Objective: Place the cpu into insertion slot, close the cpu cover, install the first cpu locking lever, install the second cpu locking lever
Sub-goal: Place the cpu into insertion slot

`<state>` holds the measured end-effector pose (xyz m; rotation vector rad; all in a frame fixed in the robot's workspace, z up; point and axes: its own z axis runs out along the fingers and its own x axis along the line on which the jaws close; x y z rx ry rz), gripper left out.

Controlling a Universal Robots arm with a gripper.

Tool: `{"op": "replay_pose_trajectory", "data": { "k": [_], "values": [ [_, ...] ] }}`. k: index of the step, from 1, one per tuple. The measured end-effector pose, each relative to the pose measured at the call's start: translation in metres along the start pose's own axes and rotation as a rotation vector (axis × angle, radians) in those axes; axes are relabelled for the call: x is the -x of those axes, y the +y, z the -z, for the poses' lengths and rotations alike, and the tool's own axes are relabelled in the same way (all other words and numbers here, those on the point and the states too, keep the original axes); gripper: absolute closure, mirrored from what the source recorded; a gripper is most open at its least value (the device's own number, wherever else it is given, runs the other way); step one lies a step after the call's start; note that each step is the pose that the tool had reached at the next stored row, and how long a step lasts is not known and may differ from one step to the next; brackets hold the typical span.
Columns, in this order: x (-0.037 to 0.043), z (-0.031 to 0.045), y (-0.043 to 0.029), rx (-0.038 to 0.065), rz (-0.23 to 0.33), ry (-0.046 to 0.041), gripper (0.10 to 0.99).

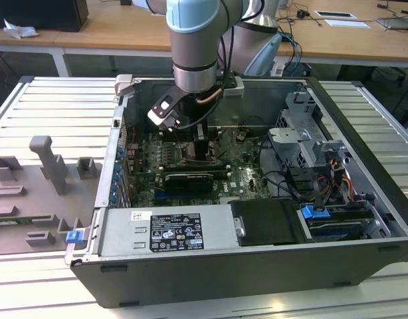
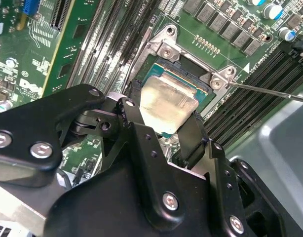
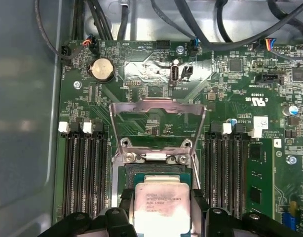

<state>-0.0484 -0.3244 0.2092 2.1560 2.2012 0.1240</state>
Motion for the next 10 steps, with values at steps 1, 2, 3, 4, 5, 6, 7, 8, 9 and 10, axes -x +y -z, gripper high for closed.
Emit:
{"op": "replay_pose_trajectory", "data": {
  "k": [1, 2, 3, 4, 5, 6, 7, 8, 9, 10],
  "values": [
    [-0.0003, -0.0016, -0.0002, 0.000, 0.000, 0.0000, 0.545],
    [-0.0007, -0.0024, -0.0003, 0.000, -0.001, -0.0002, 0.545],
    [-0.0015, -0.0029, -0.0004, 0.000, -0.005, -0.0006, 0.545],
    [-0.0020, -0.0033, -0.0003, 0.000, -0.008, -0.0008, 0.545],
    [-0.0024, -0.0038, -0.0004, 0.000, -0.011, -0.0009, 0.545],
    [-0.0026, -0.0045, -0.0004, 0.000, -0.012, -0.0010, 0.545],
    [-0.0028, -0.0053, -0.0004, 0.000, -0.013, -0.0011, 0.545],
    [-0.0029, -0.0058, -0.0005, 0.000, -0.013, -0.0013, 0.545],
    [-0.0033, -0.0064, -0.0004, 0.000, -0.014, -0.0014, 0.545],
    [-0.0034, -0.0067, -0.0004, 0.000, -0.014, -0.0013, 0.545]
  ]
}}
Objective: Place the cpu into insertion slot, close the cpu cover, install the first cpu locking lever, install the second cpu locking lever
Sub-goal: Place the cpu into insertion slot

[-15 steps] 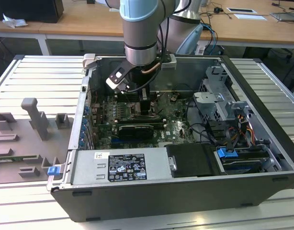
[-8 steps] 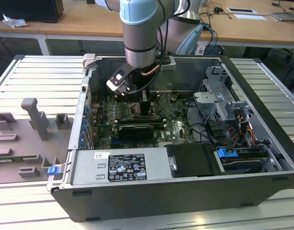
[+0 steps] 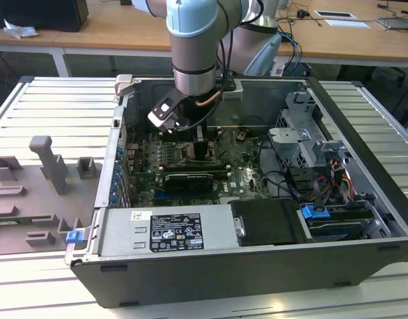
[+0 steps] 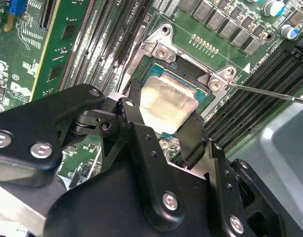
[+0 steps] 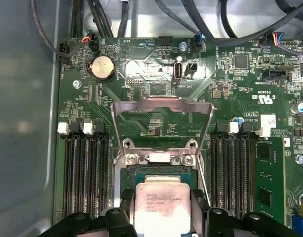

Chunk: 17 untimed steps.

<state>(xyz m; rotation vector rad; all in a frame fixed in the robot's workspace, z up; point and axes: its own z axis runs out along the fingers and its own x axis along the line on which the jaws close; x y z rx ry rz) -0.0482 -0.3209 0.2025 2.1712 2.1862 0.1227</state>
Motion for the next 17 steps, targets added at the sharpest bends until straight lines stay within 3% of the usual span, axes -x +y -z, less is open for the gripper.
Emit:
{"op": "replay_pose_trajectory", "data": {
  "k": [15, 16, 17],
  "values": [
    [-0.0010, -0.0033, 0.0011, -0.001, -0.002, -0.0002, 0.545],
    [-0.0010, -0.0033, 0.0011, -0.001, -0.002, -0.0002, 0.471],
    [-0.0010, -0.0033, 0.0011, -0.001, -0.002, 0.0002, 0.471]
  ]
}}
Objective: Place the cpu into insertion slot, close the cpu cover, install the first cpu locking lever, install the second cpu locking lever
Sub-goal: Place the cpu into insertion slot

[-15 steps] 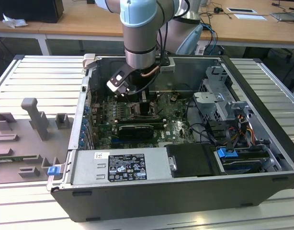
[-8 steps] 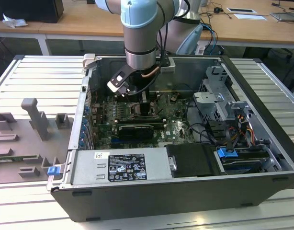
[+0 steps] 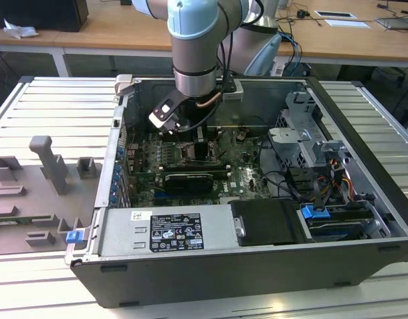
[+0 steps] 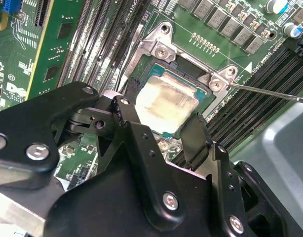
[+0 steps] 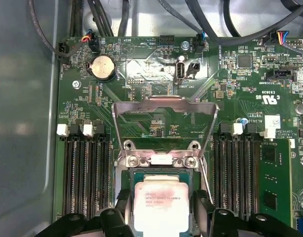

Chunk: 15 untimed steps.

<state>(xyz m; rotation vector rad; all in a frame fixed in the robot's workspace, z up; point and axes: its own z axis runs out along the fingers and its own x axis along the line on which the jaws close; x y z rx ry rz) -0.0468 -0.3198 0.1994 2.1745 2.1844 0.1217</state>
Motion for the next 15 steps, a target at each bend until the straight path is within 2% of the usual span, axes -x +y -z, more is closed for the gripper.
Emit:
{"op": "replay_pose_trajectory", "data": {
  "k": [2, 3, 4, 5, 6, 7, 15],
  "values": [
    [-0.0001, 0.0053, 0.0005, 0.000, 0.000, -0.0009, 0.471],
    [-0.0001, 0.0101, 0.0010, 0.000, 0.000, -0.0042, 0.486],
    [-0.0003, 0.0154, 0.0038, -0.006, 0.001, -0.0167, 0.733],
    [-0.0004, 0.0164, 0.0061, -0.012, 0.002, -0.0201, 0.855],
    [-0.0004, 0.0172, 0.0070, -0.016, 0.002, -0.0220, 0.855],
    [-0.0004, 0.0178, 0.0072, -0.017, 0.002, -0.0231, 0.976],
    [-0.0005, 0.0218, 0.0076, -0.017, 0.002, -0.0256, 0.980]
  ]
}}
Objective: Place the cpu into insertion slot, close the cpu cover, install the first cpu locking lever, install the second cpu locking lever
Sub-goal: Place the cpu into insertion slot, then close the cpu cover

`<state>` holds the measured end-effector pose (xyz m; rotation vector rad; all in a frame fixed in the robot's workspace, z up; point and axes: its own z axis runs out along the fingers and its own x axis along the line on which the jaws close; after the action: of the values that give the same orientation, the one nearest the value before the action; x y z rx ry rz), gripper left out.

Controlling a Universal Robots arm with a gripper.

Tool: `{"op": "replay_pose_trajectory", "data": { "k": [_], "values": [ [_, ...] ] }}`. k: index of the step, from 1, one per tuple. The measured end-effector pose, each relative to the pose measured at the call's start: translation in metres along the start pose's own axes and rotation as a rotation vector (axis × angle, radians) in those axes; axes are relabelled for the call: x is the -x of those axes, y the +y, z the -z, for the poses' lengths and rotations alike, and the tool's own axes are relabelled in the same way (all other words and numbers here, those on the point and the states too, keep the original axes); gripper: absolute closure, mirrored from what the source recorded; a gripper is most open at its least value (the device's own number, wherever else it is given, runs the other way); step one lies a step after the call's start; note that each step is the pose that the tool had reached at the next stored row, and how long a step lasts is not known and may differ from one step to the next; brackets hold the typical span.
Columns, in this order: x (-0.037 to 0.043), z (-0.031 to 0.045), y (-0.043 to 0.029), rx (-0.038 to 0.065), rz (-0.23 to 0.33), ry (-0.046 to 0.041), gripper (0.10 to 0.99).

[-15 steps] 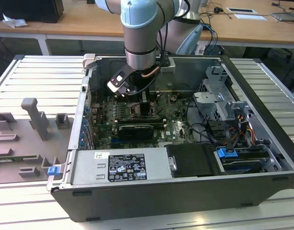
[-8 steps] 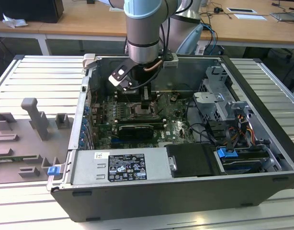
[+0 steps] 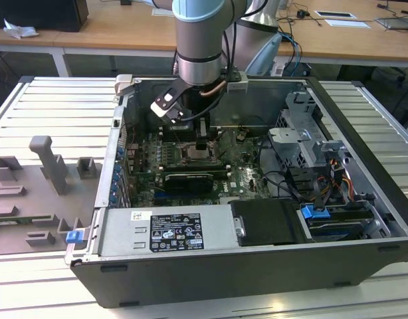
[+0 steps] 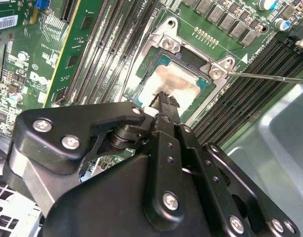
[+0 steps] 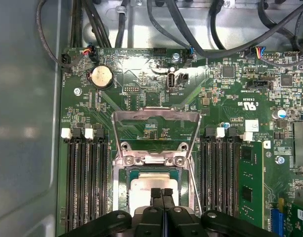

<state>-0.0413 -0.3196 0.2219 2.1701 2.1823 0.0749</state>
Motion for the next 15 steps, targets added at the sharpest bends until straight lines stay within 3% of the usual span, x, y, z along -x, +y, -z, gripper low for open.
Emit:
{"op": "replay_pose_trajectory", "data": {
  "k": [15],
  "values": [
    [0.0000, 0.0021, 0.0002, 0.000, 0.000, -0.0001, 0.980]
  ]
}}
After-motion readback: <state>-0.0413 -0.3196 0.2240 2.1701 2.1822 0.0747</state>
